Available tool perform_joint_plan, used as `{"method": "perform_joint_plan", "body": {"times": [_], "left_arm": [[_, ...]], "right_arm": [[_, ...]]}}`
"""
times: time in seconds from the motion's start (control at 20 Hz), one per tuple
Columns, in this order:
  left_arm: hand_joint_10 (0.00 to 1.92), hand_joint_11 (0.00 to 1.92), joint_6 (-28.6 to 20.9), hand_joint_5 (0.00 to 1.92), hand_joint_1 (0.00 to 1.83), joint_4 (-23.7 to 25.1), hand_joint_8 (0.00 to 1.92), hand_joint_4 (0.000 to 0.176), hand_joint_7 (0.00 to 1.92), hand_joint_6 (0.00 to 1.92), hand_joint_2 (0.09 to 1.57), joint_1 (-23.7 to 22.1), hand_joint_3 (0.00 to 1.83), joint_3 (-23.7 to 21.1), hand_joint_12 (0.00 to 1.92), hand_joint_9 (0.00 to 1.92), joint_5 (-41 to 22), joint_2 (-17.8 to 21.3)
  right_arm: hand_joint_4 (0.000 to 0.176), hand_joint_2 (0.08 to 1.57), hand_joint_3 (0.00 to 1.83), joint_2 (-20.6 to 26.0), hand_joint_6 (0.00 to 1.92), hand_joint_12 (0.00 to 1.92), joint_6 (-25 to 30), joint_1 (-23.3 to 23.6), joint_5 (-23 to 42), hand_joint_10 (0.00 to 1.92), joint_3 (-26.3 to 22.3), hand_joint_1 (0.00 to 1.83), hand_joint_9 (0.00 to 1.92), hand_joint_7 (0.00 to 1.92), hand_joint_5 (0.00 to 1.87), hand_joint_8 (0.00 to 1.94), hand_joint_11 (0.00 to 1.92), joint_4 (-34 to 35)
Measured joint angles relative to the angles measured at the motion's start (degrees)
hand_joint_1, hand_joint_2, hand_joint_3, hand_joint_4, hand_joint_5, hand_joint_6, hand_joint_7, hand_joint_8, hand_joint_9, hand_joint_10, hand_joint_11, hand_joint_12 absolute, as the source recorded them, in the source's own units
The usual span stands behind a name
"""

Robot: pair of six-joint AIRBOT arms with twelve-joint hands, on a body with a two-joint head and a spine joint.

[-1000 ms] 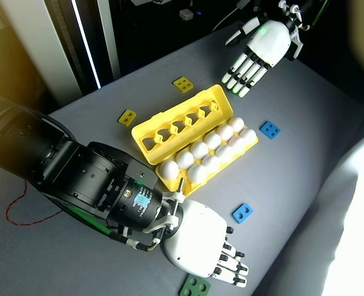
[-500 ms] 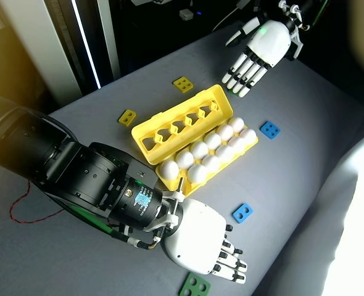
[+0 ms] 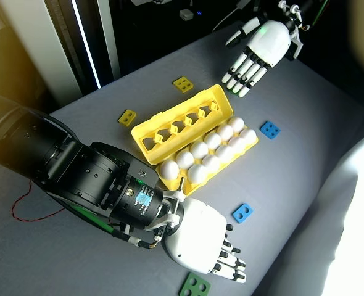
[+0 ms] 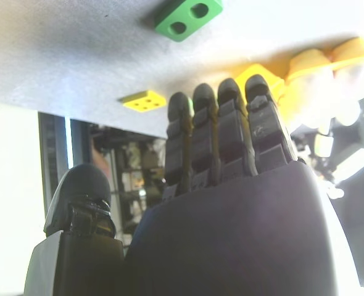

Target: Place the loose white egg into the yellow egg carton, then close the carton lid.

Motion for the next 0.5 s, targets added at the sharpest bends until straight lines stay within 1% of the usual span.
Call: {"method": "perform_joint_plan", "body": {"times": [0.05, 0.1, 0.15, 0.2, 0.25, 0.35, 0.45, 0.5], "left_arm": [[0.00, 0.00, 0.00, 0.28, 0.00, 0.00, 0.00, 0.000, 0.20, 0.00, 1.30, 0.00, 0.00, 0.00, 0.01, 0.10, 0.00, 0.00], [0.01, 0.01, 0.00, 0.28, 0.00, 0.00, 0.01, 0.000, 0.20, 0.00, 1.30, 0.00, 0.00, 0.00, 0.01, 0.10, 0.00, 0.00], [0.00, 0.00, 0.00, 0.28, 0.00, 0.00, 0.00, 0.000, 0.20, 0.00, 1.30, 0.00, 0.00, 0.00, 0.01, 0.10, 0.02, 0.00], [0.01, 0.01, 0.00, 0.29, 0.00, 0.00, 0.01, 0.000, 0.21, 0.01, 1.30, 0.00, 0.00, 0.00, 0.01, 0.11, 0.00, 0.00], [0.00, 0.00, 0.00, 0.28, 0.00, 0.00, 0.00, 0.000, 0.21, 0.00, 1.30, 0.00, 0.00, 0.00, 0.01, 0.10, 0.00, 0.00], [0.01, 0.02, 0.00, 0.30, 0.00, 0.04, 0.01, 0.000, 0.21, 0.01, 1.30, 0.00, 0.00, 0.00, 0.02, 0.11, 0.00, 0.00], [0.01, 0.01, 0.00, 0.30, 0.00, -0.02, 0.01, 0.000, 0.22, 0.01, 1.30, 0.00, 0.00, -0.11, 0.02, 0.11, 0.04, 0.00], [0.00, 0.00, 0.00, 0.29, 0.00, 0.00, 0.00, 0.000, 0.21, 0.01, 1.30, 0.00, 0.00, -0.11, 0.02, 0.10, 0.07, 0.00]], "right_arm": [[0.000, 0.98, 0.00, 0.00, 0.01, 0.01, 0.00, 0.00, 0.00, 0.01, 0.00, 1.13, 0.09, 0.45, 0.96, 0.01, 0.02, 0.00], [0.000, 0.97, 0.00, 0.00, 0.01, 0.02, 0.00, 0.17, -0.13, 0.01, 0.00, 1.14, 0.11, 0.50, 0.97, 0.02, 0.02, 0.00], [0.000, 0.97, 0.00, 0.00, 0.02, 0.00, -0.02, 0.39, -0.48, 0.00, 0.00, 1.15, 0.09, 0.46, 1.00, 0.00, 0.00, -0.07], [0.000, 1.03, 0.00, 0.00, 0.57, 0.00, 0.00, 0.42, -0.59, 0.01, 0.00, 1.14, 0.07, 0.44, 1.11, 0.02, 0.00, -0.15], [0.000, 1.06, 0.00, 0.00, 0.75, 0.00, 0.00, 0.42, -0.57, 0.01, 0.00, 1.13, 0.02, 0.35, 1.09, 0.00, 0.00, -0.17], [0.000, 1.07, 0.00, 0.00, 0.84, 0.00, -0.04, 1.07, -1.36, 0.00, 0.00, 1.14, 0.00, 0.29, 1.06, 0.00, 0.00, -0.37], [0.000, 1.08, 0.00, 0.00, 0.88, 0.00, -0.07, 1.66, -2.23, 0.00, 0.00, 1.14, 0.02, 0.36, 1.04, 0.01, 0.00, -0.44], [0.000, 1.07, 0.00, 0.02, 0.80, 0.01, -0.07, 1.95, -2.67, 0.01, 0.00, 1.16, 0.06, 0.44, 1.09, 0.02, 0.02, -0.44]]}}
